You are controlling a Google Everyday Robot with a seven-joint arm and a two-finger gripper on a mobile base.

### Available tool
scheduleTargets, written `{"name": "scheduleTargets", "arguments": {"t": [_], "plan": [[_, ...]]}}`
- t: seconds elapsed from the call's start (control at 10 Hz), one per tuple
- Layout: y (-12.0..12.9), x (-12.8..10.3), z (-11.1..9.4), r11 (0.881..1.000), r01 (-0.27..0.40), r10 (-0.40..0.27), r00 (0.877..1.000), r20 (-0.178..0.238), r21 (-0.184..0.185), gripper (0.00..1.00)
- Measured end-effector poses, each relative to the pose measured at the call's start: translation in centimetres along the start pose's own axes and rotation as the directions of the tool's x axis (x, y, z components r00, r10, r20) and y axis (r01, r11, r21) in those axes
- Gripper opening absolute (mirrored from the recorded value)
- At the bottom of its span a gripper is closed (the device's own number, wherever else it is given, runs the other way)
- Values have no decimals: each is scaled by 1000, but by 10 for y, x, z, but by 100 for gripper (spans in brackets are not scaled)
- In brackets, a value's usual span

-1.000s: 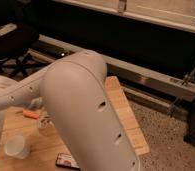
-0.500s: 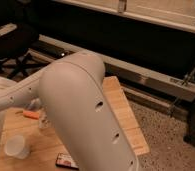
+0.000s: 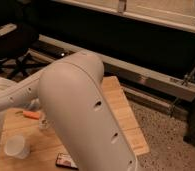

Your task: Stand the bottle upright

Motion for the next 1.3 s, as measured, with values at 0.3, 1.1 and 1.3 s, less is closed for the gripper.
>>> {"name": "scheduleTargets", "arguments": {"t": [0.3,1.1,1.3], "plan": [[-5,-4,0,1000,3,-3,1000,4,-4,22],[-9,-3,0,1000,6,-6,1000,-5,-1,22],[-9,-3,0,1000,6,-6,1000,-5,-1,22]]}}
